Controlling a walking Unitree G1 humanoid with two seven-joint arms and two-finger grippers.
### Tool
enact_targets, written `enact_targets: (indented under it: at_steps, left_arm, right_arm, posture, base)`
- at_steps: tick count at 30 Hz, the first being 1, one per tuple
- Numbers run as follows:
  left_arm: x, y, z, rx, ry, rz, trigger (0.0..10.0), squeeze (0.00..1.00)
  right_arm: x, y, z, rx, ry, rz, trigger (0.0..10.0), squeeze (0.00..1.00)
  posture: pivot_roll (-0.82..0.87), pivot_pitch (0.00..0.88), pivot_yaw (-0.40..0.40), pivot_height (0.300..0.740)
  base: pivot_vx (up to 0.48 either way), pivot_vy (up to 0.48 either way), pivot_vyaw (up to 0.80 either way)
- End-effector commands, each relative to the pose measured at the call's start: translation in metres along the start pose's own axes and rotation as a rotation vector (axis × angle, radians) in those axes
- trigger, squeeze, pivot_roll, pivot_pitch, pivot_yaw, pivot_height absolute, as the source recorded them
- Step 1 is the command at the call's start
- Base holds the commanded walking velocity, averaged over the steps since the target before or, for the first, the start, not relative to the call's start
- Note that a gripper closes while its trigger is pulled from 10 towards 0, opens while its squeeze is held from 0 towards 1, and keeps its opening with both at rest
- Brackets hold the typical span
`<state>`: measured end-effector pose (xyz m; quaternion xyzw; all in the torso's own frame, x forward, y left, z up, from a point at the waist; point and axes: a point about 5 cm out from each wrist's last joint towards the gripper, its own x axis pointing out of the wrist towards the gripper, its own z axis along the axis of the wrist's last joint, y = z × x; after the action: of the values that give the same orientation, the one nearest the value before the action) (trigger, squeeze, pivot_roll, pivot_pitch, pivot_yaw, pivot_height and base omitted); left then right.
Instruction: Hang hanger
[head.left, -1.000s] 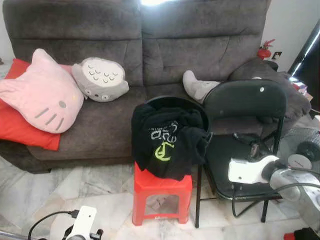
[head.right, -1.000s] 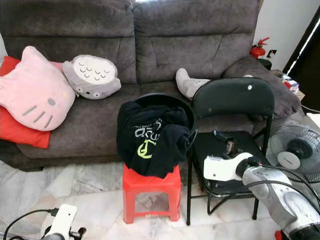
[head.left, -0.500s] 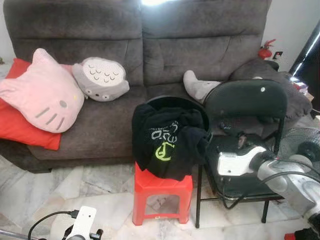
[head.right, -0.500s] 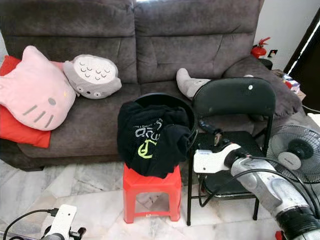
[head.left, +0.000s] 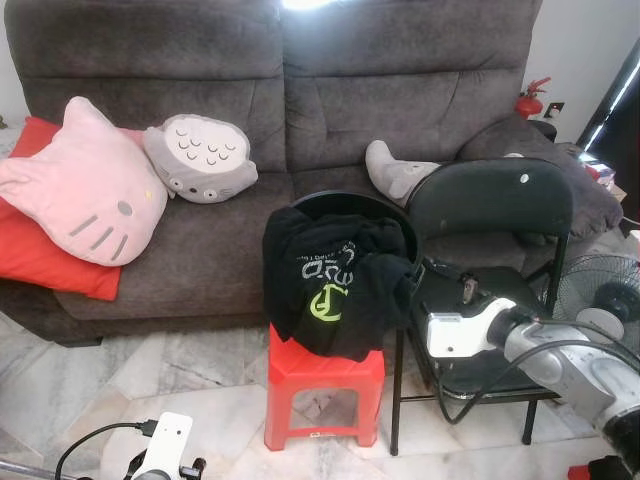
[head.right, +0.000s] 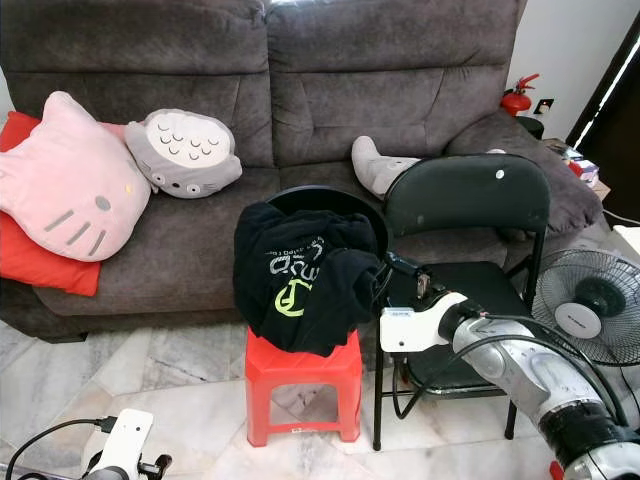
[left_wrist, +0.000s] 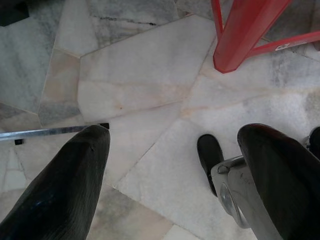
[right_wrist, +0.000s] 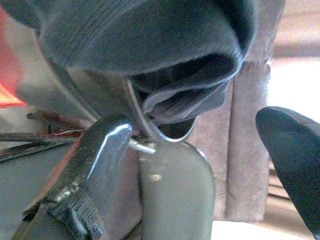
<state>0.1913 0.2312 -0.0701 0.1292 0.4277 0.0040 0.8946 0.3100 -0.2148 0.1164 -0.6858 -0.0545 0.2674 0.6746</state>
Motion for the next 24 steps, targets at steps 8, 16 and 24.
enact_targets:
  at_steps: [8,16,24]
  left_arm:
    - [-0.001,0.000,-0.003,-0.008,0.009,0.009,10.0,0.00]
    - [-0.001,0.000,-0.003,-0.008,0.008,0.013,10.0,0.00]
    - [-0.001,0.000,-0.004,-0.007,0.010,0.009,10.0,0.00]
  right_arm:
    - [0.008,-0.005,0.011,-0.016,-0.098,-0.002,10.0,0.00]
    - [0.012,-0.011,0.018,-0.023,-0.143,-0.029,10.0,0.00]
    - [0.013,-0.019,0.020,-0.005,-0.153,-0.075,10.0,0.00]
  posture:
    - [-0.03,0.000,-0.019,0.740]
    - [-0.03,0.000,-0.018,0.740]
    - [-0.03,0.000,-0.018,0.740]
  base:
    - [0.000,0.000,0.00]
    - [0.000,0.000,0.00]
    - [0.000,0.000,0.00]
